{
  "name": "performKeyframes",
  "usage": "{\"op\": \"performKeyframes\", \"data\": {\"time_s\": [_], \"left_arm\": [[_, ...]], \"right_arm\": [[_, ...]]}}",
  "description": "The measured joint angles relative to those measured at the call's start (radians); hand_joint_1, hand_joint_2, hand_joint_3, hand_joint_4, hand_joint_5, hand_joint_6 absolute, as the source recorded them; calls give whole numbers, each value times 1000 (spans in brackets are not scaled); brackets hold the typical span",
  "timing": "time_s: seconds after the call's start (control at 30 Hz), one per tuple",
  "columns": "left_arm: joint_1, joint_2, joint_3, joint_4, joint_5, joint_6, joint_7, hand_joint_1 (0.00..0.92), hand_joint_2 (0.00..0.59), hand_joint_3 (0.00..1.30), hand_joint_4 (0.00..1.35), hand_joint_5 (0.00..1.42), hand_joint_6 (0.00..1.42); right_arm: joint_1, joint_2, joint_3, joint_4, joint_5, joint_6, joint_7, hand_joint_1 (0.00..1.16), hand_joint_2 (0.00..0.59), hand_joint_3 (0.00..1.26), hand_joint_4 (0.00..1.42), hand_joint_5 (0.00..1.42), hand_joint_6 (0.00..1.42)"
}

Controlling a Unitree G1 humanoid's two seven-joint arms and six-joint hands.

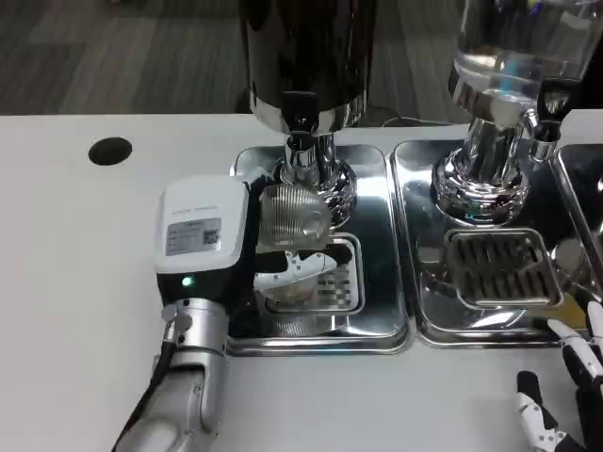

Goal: Grasp the cup under the faucet to collect the drink, then remove the cup.

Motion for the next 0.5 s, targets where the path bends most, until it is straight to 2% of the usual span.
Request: {"op": "performKeyframes", "data": {"time_s": [0.23,0.4,0.47,0.5], "left_arm": [[-28,-12,-28,32,4,16,14,660,11,863,919,1084,1400],[-49,-20,-33,76,-3,8,39,619,12,807,846,1011,1350],[-50,-22,-32,84,-7,5,50,546,15,761,779,979,1300],[-50,-22,-32,85,-8,4,51,467,23,725,742,954,1271]], "right_arm": [[2,0,-15,-3,8,-1,4,188,432,259,21,0,82],[4,0,-19,-3,25,-4,6,188,432,263,21,0,82],[9,0,-21,-3,27,-5,6,188,433,264,21,0,82],[12,0,-22,-3,27,-6,6,188,433,265,21,0,82]]}}
